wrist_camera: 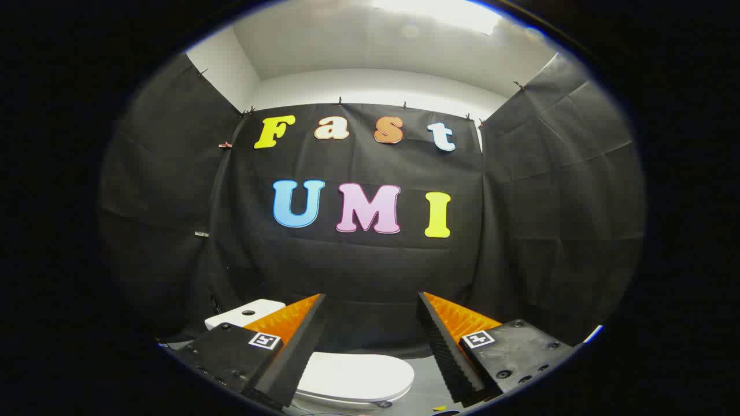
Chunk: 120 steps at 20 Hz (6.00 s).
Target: Open the toilet lid.
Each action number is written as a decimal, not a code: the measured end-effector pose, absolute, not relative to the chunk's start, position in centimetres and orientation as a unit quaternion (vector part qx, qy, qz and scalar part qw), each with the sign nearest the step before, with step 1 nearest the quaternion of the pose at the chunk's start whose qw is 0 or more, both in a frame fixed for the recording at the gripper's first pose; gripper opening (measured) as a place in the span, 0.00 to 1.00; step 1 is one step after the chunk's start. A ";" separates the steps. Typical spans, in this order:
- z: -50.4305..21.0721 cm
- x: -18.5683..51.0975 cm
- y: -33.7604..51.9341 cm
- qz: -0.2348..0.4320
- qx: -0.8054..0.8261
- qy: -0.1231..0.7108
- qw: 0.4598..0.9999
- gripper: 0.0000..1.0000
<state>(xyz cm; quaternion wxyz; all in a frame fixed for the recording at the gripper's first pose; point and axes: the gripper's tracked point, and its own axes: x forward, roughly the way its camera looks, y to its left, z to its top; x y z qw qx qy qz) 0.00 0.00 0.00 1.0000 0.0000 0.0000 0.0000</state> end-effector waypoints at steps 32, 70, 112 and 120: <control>-4.7 0.9 -3.1 -0.036 0.026 0.039 0.998 0.98; -49.4 5.3 -7.0 -0.046 0.419 0.339 0.841 0.93; -41.1 8.2 -1.0 -0.002 0.173 0.353 0.919 0.11; -35.6 8.6 5.1 0.036 0.114 0.326 0.938 0.11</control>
